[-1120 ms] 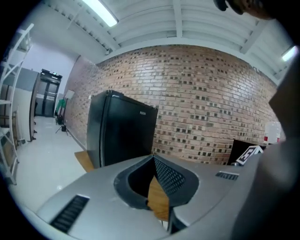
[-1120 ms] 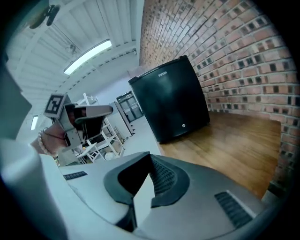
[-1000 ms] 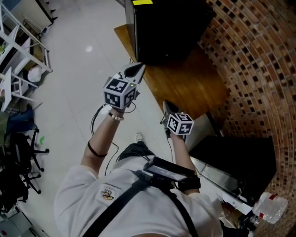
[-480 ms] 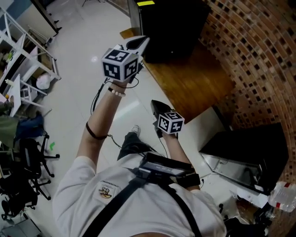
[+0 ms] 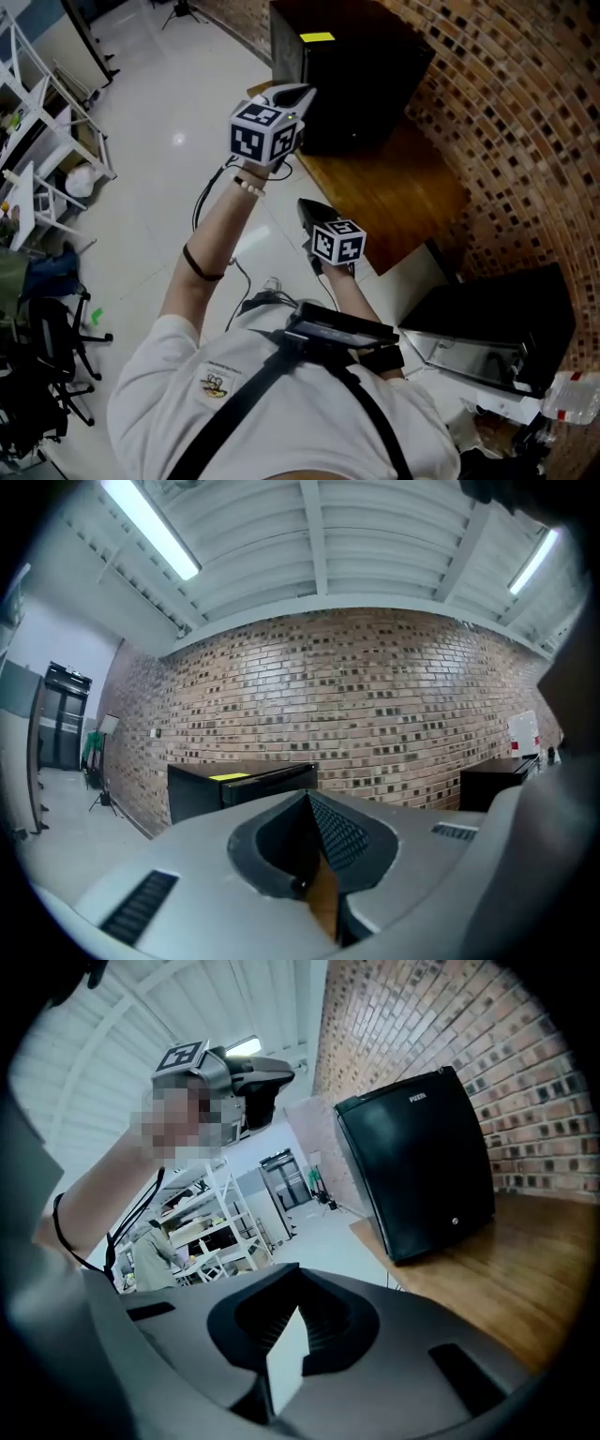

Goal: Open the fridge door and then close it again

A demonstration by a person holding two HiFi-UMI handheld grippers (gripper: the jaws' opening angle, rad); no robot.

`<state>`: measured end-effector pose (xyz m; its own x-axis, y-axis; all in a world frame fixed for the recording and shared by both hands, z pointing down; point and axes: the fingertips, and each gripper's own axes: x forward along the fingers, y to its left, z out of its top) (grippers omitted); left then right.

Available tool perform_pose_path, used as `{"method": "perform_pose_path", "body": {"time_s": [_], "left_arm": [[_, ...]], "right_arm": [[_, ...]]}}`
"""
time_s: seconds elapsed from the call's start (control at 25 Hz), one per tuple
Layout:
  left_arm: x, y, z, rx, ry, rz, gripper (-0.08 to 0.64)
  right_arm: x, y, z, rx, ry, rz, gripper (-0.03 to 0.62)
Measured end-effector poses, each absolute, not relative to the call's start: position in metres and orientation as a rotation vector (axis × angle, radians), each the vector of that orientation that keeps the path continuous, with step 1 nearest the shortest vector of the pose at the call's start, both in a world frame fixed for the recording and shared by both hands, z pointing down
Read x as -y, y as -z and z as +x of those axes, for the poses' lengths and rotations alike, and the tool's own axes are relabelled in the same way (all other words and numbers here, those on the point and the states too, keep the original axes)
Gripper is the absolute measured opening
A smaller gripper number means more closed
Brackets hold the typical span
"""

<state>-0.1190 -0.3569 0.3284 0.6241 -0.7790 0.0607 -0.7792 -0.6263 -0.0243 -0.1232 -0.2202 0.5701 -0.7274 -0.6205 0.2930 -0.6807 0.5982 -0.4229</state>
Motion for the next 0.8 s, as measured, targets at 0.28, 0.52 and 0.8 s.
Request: {"method": "perform_pose_path", "body": {"time_s": [0.28, 0.52, 0.8], "left_arm": [[0.363, -0.337, -0.115, 1.344, -0.083, 2.800, 0.002], [0.357, -0.337, -0.115, 1.350, -0.078, 2.793, 0.002], [0.345, -0.337, -0.113, 1.360, -0.070, 2.779, 0.002]], "right_arm": [[0.221, -0.576, -0.115, 2.682, -0.814, 1.127, 0.002], [0.213, -0.580, -0.113, 2.661, -0.786, 1.132, 0.002], [0.204, -0.576, -0.108, 2.658, -0.760, 1.125, 0.002]]}}
